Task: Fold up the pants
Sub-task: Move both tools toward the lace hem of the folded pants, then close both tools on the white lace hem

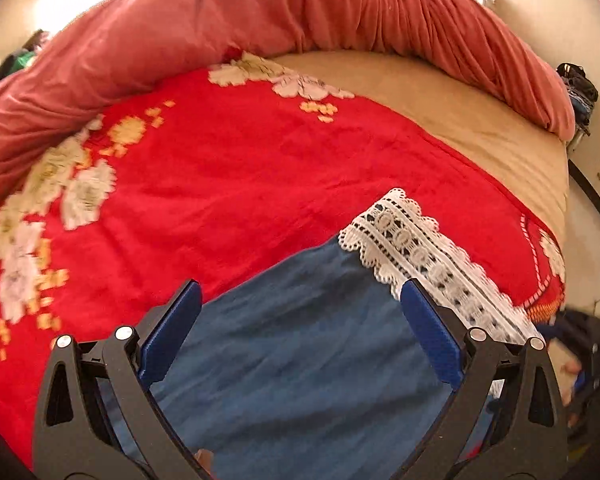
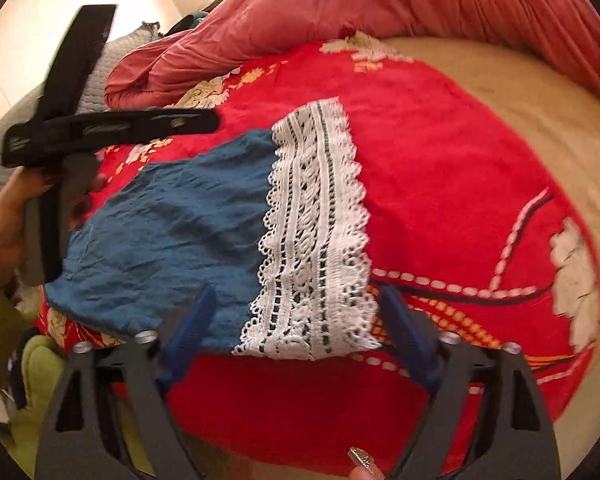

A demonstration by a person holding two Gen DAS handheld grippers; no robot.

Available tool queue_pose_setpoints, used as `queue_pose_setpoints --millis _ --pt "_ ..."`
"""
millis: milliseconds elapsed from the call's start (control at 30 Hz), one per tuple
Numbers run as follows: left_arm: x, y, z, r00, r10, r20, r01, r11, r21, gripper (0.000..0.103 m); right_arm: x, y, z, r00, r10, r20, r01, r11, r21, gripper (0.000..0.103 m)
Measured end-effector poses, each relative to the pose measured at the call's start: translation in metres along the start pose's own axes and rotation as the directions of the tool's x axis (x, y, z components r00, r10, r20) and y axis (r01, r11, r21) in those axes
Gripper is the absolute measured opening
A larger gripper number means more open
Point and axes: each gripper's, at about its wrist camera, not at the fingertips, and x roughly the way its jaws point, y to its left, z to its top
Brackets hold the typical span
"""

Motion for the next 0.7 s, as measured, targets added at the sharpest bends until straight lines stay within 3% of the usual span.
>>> queue_pose_setpoints --millis 33,100,333,367,400,533,633,700 --pt "0.006 -0.002 0.001 1.0 -0.005 -0.005 0.005 1.0 0.007 0.09 0.001 0.002 0.001 1.0 -0.006 0.01 0.006 1.0 -0.011 0.06" --pt "0.023 -0.005 0.005 1.0 -0.02 -0.024 0.021 0.999 0.028 0.083 -0.001 0.002 0.004 0.999 0.02 0.029 -0.02 1.0 0.008 0.045" --pt "0.06 0.001 -0.003 0.988 -0.13 -0.088 0.129 0.991 -0.025 0.053 0.016 0.004 0.011 0.998 0.064 0.024 -0.064 0.998 0.005 0.045" --pt "0.061 0.001 -0.004 0.987 -0.132 -0.086 0.131 0.991 -0.026 0.05 0.018 0.005 0.012 0.997 0.07 0.027 -0.07 0.998 0.003 0.041" --pt "0.06 0.001 -0.005 0.987 -0.136 -0.086 0.134 0.99 -0.03 0.041 0.02 0.007 0.014 0.997 0.078 0.027 -0.078 0.997 -0.002 0.028" --pt "0.052 0.005 -0.007 0.985 -0.16 -0.068 0.155 0.986 -0.067 0.024 0.021 0.029 0.023 0.992 0.125 0.034 -0.123 0.991 -0.055 0.021" --pt "0.044 0.021 -0.008 0.973 -0.229 -0.036 0.22 0.963 -0.158 0.015 0.015 0.056 0.033 0.988 0.143 0.055 -0.135 0.983 -0.127 0.02" --pt "0.033 0.042 -0.01 0.957 -0.29 0.017 0.285 0.925 -0.25 0.015 0.013 0.072 0.038 0.987 0.152 0.059 -0.14 0.976 -0.167 0.02"
